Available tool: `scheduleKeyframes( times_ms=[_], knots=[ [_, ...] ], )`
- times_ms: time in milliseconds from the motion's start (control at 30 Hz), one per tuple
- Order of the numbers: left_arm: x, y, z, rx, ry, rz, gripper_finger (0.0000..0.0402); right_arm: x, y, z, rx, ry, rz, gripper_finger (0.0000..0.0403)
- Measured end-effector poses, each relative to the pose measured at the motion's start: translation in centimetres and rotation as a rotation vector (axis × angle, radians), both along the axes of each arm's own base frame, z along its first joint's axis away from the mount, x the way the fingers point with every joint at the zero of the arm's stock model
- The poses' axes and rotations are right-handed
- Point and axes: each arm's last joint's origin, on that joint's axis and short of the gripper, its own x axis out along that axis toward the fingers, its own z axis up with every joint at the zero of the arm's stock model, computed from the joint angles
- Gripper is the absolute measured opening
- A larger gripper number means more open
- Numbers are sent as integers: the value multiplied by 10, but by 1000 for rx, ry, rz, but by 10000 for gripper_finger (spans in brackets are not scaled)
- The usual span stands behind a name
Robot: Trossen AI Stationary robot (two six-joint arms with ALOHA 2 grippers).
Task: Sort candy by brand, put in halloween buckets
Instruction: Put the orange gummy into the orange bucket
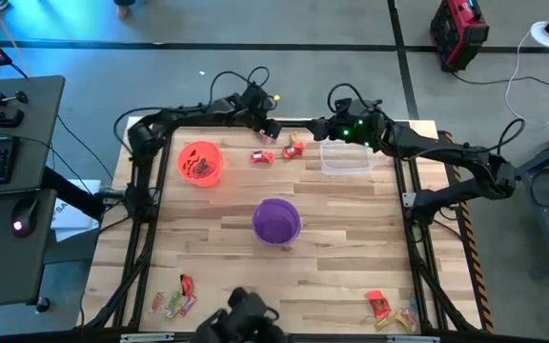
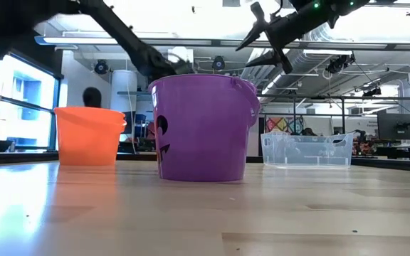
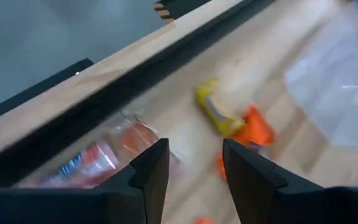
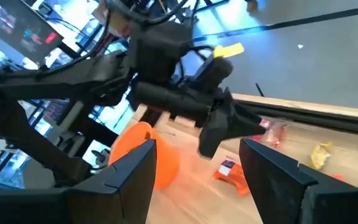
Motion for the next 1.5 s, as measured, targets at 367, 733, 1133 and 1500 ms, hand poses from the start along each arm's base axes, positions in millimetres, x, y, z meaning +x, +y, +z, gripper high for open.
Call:
scheduleKeyframes(
  times_ms=[367,733,1133,1500],
  knots=[
    [-8,32,-29,7,46,-92,57,-1,-2,-1,59,-23,-114,224],
    [2,36,-46,128,36,-225,1,-2,-2,-1,109,-57,-158,224],
    [10,22,-49,138,147,-323,0,-2,-2,-1,123,-67,-173,224],
    [-2,6,-51,-9,251,-461,0,-2,-2,-1,121,-64,-161,224]
  ],
)
